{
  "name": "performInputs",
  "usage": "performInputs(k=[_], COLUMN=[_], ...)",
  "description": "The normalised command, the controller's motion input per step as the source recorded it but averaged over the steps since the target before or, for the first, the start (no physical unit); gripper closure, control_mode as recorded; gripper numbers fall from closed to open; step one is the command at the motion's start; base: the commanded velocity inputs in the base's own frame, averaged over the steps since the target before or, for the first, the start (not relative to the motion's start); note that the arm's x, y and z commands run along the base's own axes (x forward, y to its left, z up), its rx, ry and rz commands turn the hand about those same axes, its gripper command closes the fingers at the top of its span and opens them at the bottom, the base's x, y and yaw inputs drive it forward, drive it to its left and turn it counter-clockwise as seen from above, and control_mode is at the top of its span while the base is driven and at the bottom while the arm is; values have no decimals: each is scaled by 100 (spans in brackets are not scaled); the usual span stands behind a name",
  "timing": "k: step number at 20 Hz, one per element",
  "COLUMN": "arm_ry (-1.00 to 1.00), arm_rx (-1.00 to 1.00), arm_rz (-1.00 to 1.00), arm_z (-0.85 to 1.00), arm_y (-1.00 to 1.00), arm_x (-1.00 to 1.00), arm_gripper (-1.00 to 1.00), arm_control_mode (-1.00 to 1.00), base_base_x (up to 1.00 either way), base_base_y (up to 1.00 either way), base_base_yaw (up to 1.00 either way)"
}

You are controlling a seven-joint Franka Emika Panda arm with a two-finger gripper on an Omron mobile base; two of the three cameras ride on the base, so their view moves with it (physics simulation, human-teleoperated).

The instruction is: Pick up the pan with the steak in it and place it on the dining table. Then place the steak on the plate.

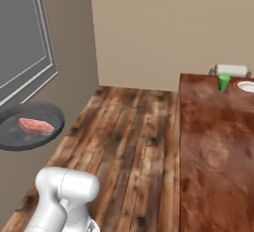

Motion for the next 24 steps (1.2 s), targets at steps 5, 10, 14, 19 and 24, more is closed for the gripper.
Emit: performInputs(k=[5,10,14,19,24], arm_ry=[0,0,0,0,0], arm_rx=[0,0,0,0,0], arm_rz=[0,0,0,0,0], arm_z=[0,0,0,0,0], arm_y=[0,0,0,0,0], arm_x=[0,0,0,0,0], arm_gripper=[100,100,100,100,100], arm_control_mode=[100,100,100,100,100], base_base_x=[100,100,100,100,100], base_base_y=[31,32,30,28,27], base_base_yaw=[0,0,0,0,0])
